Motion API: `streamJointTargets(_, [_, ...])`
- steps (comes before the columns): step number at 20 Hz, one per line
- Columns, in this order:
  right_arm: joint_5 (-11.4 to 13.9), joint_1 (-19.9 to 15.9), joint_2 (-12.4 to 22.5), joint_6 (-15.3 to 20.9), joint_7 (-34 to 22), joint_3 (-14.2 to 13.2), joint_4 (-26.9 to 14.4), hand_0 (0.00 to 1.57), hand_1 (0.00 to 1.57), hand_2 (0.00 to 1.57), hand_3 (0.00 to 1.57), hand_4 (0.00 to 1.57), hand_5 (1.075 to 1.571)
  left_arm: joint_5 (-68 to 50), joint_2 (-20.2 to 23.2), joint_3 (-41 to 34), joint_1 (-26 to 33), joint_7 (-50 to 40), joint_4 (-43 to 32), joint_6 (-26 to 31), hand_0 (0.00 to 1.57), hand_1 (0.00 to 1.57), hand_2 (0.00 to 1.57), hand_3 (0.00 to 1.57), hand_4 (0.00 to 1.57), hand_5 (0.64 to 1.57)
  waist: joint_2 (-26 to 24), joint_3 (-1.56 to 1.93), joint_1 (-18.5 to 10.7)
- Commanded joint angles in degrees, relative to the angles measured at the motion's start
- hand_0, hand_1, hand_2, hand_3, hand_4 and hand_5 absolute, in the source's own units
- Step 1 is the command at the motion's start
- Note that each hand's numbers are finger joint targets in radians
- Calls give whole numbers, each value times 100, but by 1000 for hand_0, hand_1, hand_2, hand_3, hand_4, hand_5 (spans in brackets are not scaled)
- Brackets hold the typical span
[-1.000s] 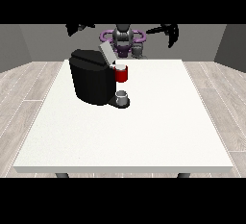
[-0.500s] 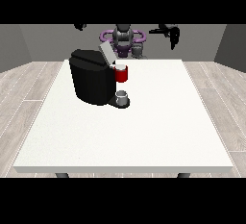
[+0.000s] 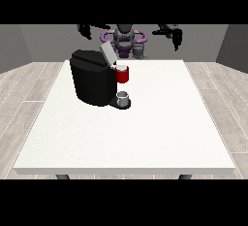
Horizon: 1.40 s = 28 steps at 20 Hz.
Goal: Insert the coffee pod into the coffee machine and close the lid
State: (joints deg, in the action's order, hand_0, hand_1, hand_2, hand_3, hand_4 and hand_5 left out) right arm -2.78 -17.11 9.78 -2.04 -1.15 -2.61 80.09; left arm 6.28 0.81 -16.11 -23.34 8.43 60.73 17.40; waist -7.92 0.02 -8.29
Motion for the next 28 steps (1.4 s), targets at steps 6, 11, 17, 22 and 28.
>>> streamJointTargets(6, [-89, -862, -139, -2, -83, -140, -509, 0, 0, 0, 0, 0, 1571, -536, 248, 58, 328, -80, 810, -93, 0, 0, 0, 0, 0, 1571, 698, -2, 182])
streamJointTargets(11, [41, -924, -185, 25, 160, -180, -1094, 0, 0, 0, 0, 0, 1571, -595, 280, 351, 641, -638, 1457, -128, 0, 0, 0, 0, 0, 1571, 690, -1, 41])
streamJointTargets(17, [216, -1376, -93, -86, 472, -165, -1434, 0, 0, 0, 0, 0, 1571, -721, 495, 294, 669, -435, 1608, -177, 0, 0, 0, 0, 0, 1571, 1056, -1, 96])
streamJointTargets(22, [198, -1706, 25, -196, 313, -295, -1675, 0, 0, 0, 0, 0, 1571, -829, 392, 403, 831, -737, 1908, -407, 0, 0, 0, 0, 0, 1571, 1018, -2, 128])
streamJointTargets(28, [633, -1598, -527, 188, 586, 174, -1721, 0, 0, 0, 0, 0, 1571, -601, 429, 543, 834, -337, 1765, -560, 0, 0, 0, 0, 0, 1571, 1122, -2, 248])
